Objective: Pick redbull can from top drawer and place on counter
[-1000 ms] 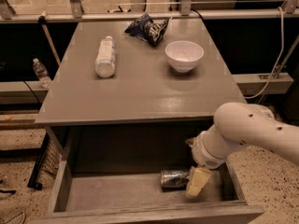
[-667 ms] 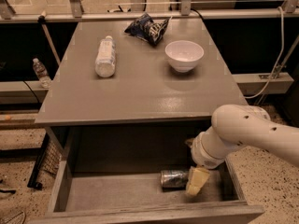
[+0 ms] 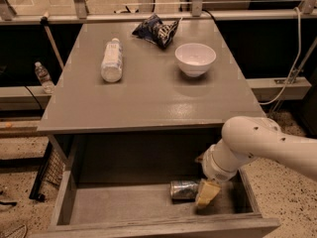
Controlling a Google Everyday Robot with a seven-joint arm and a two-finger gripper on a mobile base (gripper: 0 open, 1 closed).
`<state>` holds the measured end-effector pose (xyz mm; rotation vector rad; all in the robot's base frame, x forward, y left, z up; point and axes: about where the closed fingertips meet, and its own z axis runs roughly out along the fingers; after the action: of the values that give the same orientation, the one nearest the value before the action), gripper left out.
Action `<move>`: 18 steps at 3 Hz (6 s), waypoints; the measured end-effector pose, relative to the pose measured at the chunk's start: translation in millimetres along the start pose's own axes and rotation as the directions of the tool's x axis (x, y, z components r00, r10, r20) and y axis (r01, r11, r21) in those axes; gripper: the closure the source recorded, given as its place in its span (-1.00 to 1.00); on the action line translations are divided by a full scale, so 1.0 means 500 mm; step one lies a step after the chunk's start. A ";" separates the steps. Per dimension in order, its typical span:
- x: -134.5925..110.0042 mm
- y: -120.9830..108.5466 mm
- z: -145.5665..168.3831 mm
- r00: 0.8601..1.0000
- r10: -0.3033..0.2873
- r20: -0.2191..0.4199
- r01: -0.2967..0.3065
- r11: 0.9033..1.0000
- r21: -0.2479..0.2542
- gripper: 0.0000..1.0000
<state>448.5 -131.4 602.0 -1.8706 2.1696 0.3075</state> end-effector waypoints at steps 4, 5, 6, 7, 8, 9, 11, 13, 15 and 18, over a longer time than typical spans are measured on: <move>0.012 0.027 -0.092 0.995 -0.021 0.097 0.017 0.999 0.046 1.00; 0.016 0.028 -0.127 0.991 -0.048 0.127 0.039 0.997 0.070 1.00; 0.006 0.008 -0.170 0.982 -0.123 0.144 0.111 0.990 0.087 1.00; 0.005 0.008 -0.174 0.982 -0.127 0.142 0.115 0.989 0.089 1.00; -0.008 0.010 -0.211 0.980 -0.158 0.120 0.144 0.983 0.116 1.00; -0.024 0.012 -0.264 0.975 -0.201 0.089 0.186 0.970 0.157 1.00; -0.050 -0.011 -0.349 0.962 -0.270 0.043 0.254 0.942 0.219 1.00; -0.084 -0.024 -0.428 0.939 -0.345 -0.003 0.331 0.898 0.290 1.00; -0.143 -0.038 -0.501 0.906 -0.417 -0.081 0.416 0.835 0.360 1.00; -0.150 -0.085 -0.524 0.907 -0.418 -0.051 0.398 0.810 0.431 1.00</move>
Offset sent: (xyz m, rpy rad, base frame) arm -0.0106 -0.0076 0.0210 -0.0009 -0.0217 -0.0052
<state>485.6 -152.7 874.5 -1.9613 1.5683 -0.2062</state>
